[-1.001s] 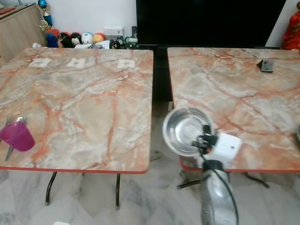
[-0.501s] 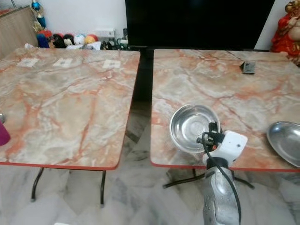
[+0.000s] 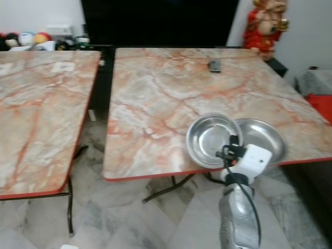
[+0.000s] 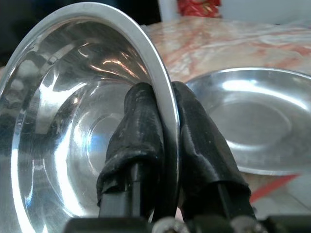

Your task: Setting the table

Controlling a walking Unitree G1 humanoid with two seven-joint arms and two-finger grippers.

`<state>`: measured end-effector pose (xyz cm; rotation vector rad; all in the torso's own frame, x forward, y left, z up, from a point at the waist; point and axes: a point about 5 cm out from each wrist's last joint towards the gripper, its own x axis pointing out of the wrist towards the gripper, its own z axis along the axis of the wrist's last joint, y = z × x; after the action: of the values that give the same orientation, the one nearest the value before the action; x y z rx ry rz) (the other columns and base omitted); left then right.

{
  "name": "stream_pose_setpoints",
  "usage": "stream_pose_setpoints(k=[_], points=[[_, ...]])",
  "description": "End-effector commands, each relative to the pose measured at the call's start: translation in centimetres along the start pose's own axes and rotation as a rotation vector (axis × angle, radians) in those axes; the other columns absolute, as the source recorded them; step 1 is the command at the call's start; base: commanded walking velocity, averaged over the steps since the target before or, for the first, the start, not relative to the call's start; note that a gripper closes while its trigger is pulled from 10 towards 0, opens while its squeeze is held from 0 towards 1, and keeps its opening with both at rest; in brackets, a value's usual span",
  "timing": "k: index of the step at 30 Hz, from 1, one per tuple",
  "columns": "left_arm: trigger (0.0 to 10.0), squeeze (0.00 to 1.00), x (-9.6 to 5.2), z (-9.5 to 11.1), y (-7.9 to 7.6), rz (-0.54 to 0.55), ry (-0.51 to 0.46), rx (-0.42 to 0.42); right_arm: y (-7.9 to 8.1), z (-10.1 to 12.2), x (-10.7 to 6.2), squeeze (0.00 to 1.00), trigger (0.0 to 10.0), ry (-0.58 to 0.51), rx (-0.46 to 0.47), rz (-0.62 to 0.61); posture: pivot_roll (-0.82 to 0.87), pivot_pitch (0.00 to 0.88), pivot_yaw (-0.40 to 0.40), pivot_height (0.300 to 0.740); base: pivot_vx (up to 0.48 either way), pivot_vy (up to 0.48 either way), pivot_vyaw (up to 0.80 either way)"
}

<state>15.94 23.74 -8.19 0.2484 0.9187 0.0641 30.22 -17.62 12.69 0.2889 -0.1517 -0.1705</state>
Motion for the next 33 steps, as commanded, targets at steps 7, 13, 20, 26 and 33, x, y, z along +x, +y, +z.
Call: stream_pose_setpoints(k=[7,13,20,26,33], points=[[10.0,0.00,-0.21,-0.94,-0.54,-0.016,0.034,0.003,-0.50,0.62,0.26,0.00,10.0,-0.029,-0.006,-0.021,-0.01,0.101,-0.026,0.740,0.000,-0.280,0.00],[10.0,0.00,-0.20,-0.86,-0.71,-0.028,0.029,-0.011,-0.50,0.58,0.26,0.00,10.0,-0.030,-0.003,-0.025,-0.01,0.101,-0.026,0.740,0.000,0.000,0.00],[10.0,0.00,-0.15,-0.66,-0.83,-0.029,0.020,-0.020,-0.35,0.63,0.36,0.00,10.0,-0.035,0.001,-0.024,-0.02,0.101,-0.026,0.740,0.000,0.000,0.00],[10.0,0.00,-0.12,-0.53,-0.82,-0.029,0.016,-0.020,-0.37,0.62,0.37,0.00,10.0,-0.035,0.001,-0.024,-0.02,0.102,-0.028,0.740,0.000,0.000,0.00],[10.0,0.00,-0.12,-0.52,-0.85,-0.031,0.014,-0.022,-0.22,0.64,0.45,0.00,10.0,-0.038,0.005,-0.023,-0.02,0.104,-0.028,0.740,0.162,0.000,0.00]])
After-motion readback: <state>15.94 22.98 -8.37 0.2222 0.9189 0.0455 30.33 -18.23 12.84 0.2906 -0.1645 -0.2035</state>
